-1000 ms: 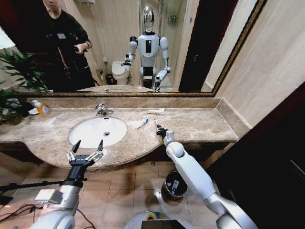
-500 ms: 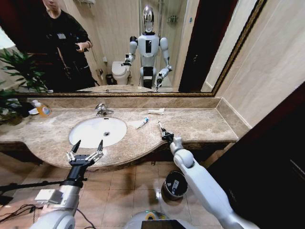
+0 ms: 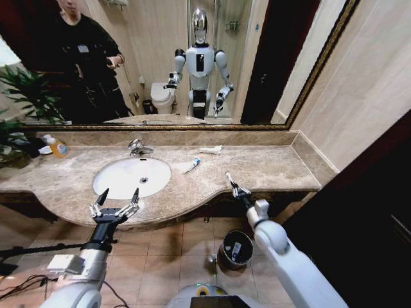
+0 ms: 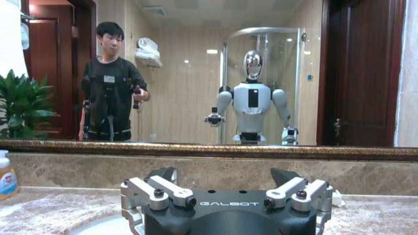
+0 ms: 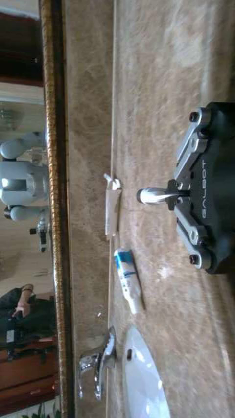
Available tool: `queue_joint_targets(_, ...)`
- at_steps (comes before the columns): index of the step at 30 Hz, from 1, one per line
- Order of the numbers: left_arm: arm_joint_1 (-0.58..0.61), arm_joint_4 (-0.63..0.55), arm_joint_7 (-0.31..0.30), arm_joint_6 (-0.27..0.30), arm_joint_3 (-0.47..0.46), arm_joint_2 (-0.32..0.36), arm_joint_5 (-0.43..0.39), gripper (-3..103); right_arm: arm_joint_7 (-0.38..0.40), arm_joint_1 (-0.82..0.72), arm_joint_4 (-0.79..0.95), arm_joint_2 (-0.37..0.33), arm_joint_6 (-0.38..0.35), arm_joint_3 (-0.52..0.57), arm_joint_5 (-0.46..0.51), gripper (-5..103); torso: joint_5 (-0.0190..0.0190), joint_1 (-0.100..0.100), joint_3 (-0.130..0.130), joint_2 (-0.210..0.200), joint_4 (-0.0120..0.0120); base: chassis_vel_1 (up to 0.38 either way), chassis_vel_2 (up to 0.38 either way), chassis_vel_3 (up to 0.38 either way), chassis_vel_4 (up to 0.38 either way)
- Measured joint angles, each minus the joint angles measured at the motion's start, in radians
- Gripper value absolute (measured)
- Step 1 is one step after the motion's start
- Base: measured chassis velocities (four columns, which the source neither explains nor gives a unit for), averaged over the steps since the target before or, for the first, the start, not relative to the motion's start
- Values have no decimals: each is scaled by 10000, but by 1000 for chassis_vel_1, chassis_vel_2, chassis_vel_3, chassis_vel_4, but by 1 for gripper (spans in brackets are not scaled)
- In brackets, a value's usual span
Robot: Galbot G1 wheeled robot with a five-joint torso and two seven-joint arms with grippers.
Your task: Pick up the trash from the sink and place it in the trash bin.
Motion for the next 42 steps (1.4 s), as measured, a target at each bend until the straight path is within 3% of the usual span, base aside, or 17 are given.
queue_joint_targets(6,0,0,1,0,0,0,0,100,-744,-1470,128,430,851,1020,-402,0,-1,0,0,0,0,0,0,0,0)
queue_joint_targets(15,0,0,0,0,0,0,0,100,-1028,-2136,-789,820,1642,1329,-850,0,-2,0,1,-1,-1,0,0,0,0)
queue_joint_targets(23,0,0,0,0,0,0,0,100,-1241,-1389,-3307,1245,1910,1212,-978,0,-2,2,2,-1,0,0,0,0,0)
queue_joint_targets(42,0,0,0,0,0,0,0,100,-1205,672,-9330,1743,3772,684,-1350,0,-2,2,2,-1,0,0,0,0,0)
